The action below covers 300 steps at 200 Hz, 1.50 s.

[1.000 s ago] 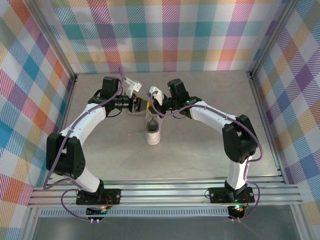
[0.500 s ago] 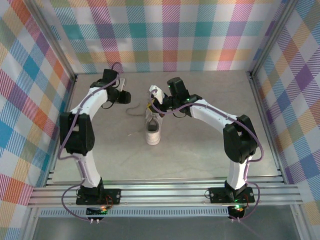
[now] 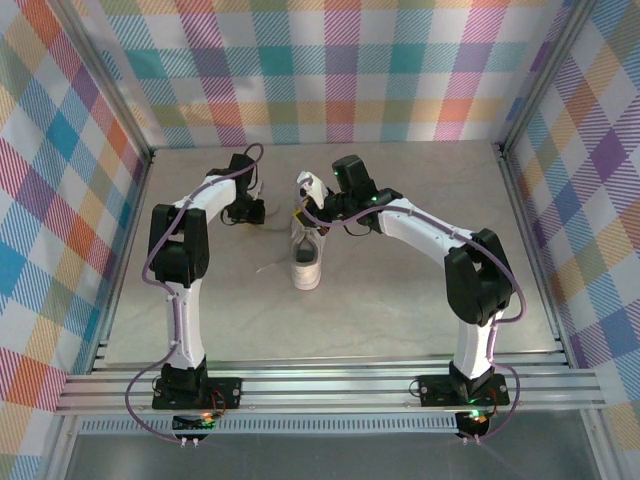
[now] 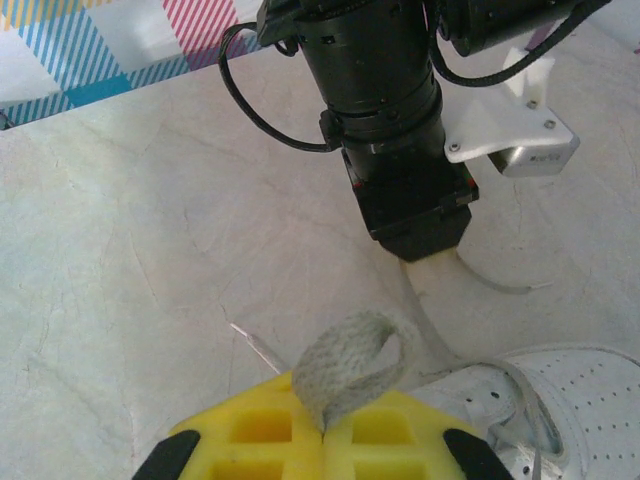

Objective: Tie the shoes

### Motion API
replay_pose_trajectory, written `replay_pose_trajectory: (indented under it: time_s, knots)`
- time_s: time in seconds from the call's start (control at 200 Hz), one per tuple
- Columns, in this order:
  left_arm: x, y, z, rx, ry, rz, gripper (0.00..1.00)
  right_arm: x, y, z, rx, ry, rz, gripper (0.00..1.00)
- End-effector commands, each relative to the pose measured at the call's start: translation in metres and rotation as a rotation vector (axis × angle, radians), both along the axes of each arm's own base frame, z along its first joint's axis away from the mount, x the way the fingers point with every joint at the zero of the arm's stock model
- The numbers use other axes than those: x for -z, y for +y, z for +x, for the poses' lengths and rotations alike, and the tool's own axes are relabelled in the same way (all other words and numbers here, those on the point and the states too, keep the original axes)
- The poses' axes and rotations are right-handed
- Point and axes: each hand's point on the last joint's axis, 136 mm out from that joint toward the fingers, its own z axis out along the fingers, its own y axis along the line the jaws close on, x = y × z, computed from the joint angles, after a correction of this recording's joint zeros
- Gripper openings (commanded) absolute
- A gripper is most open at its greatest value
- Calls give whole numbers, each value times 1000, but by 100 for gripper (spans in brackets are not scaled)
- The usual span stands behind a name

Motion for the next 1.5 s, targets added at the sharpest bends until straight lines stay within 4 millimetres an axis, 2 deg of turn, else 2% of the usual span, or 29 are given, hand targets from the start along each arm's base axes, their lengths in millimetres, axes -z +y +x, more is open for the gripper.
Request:
replay_pose_trajectory:
  time_s: [0.0,0.035,0.17,0.24,0.3,0.365,0.48,0.605,0.68,0.75,0.78,0.8,0.87,0.99,1.08,1.185,1.32,1.4,1.495]
  knots:
    - [4,-4,-9,-6,37,-34,6,-9,4,2,21,22,2,0]
    - [-4,-2,-9,-7,19,-44,0,-10,3,5,43,27,-5,0]
    - [-45,25,-8,-80,-84,-101,0,-8,-5,23,171,57,-58,0]
    - [-76,38,-7,-117,-161,-182,0,-9,-7,29,213,76,-64,0]
    - [-106,41,-10,-111,-244,-217,0,-10,-6,31,222,93,-60,0]
    - [-144,38,-17,-78,-344,-232,0,-11,-5,33,234,112,-59,0]
    - [-196,30,-37,-43,-493,-275,0,-10,-2,36,240,150,-68,0]
    - [-233,10,-70,26,-631,-298,0,-8,0,39,245,189,-77,0]
    - [-244,-8,-95,75,-689,-296,0,-7,-1,42,260,229,-74,0]
    - [-247,-31,-118,124,-733,-301,0,-7,-3,46,280,259,-72,0]
    - [-242,-42,-129,151,-737,-304,0,-6,-3,47,281,276,-68,0]
    - [-248,-50,-131,171,-777,-308,0,-6,-4,48,280,288,-63,0]
    - [-243,-77,-149,246,-819,-293,0,-5,-4,50,273,317,-48,0]
    - [-232,-128,-166,383,-853,-299,0,-5,-5,51,260,339,-44,0]
    - [-234,-171,-177,503,-899,-290,0,-5,-6,52,246,347,-46,0]
    - [-236,-216,-183,631,-934,-282,0,-6,-7,52,232,357,-40,0]
    - [-222,-270,-189,778,-902,-301,0,-8,-4,52,207,362,-31,0]
    - [-213,-291,-190,825,-884,-308,0,-9,-3,50,192,364,-29,0]
    - [-201,-303,-186,845,-864,-320,0,-10,-4,48,184,362,-31,0]
